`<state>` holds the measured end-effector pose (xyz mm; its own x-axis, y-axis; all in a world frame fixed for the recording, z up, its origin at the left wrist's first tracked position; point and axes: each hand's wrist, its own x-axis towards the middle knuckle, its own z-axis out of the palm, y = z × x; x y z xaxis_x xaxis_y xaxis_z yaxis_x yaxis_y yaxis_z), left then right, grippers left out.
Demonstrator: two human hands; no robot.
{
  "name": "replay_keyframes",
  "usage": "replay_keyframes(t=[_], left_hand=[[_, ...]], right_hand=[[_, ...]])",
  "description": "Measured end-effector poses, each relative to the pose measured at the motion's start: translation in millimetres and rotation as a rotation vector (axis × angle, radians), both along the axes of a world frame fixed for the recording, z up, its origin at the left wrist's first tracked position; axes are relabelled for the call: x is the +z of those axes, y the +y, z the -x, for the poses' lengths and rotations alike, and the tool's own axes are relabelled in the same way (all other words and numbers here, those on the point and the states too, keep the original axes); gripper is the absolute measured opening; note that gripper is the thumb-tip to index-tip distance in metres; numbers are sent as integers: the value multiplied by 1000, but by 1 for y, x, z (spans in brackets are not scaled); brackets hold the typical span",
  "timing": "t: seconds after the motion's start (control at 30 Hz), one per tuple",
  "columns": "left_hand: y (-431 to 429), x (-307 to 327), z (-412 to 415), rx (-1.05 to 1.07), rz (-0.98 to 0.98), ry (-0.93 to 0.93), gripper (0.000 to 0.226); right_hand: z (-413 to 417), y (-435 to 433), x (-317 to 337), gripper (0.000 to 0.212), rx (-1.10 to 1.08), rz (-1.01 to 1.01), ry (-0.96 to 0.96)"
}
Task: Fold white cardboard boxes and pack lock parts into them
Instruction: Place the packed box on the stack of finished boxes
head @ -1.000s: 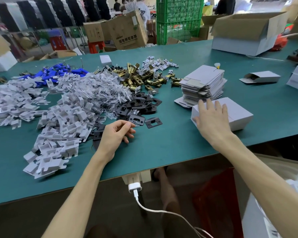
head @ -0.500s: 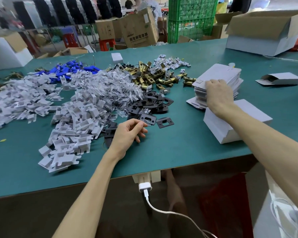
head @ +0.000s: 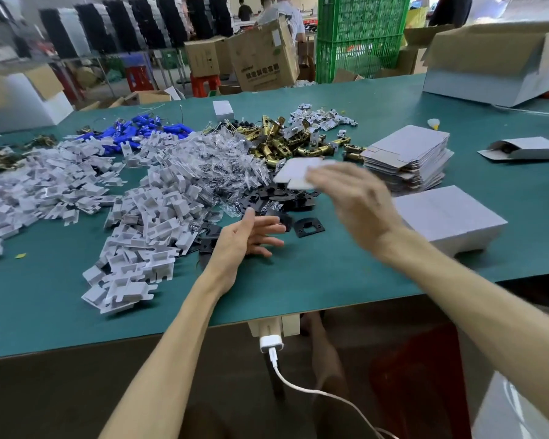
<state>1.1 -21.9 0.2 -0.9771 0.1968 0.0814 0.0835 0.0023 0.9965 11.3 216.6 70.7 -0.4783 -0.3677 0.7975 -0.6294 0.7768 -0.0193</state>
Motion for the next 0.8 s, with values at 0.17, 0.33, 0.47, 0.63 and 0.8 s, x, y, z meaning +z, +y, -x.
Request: replay_keyframes(t=[0.17, 0.33, 0.47, 0.63, 0.8], left_hand=[[-4, 1, -4, -3, -130, -14, 74], [-13, 3, -1, -16, -365, -12, 73], [-14, 9, -5, -91, -471, -131, 100], [-15, 11, -5, -76, -432, -146, 125], [-13, 9, -5, -32, -374, -140, 123]], right_hand=[[-29, -71, -41, 47, 267, 320, -375], [-31, -92, -55, 43, 342, 495, -519], [-25, -83, -59, 42, 373, 688, -681], [-21, -73, -63, 57, 423, 829, -940], [-22, -69, -69, 74, 517, 979, -1242]])
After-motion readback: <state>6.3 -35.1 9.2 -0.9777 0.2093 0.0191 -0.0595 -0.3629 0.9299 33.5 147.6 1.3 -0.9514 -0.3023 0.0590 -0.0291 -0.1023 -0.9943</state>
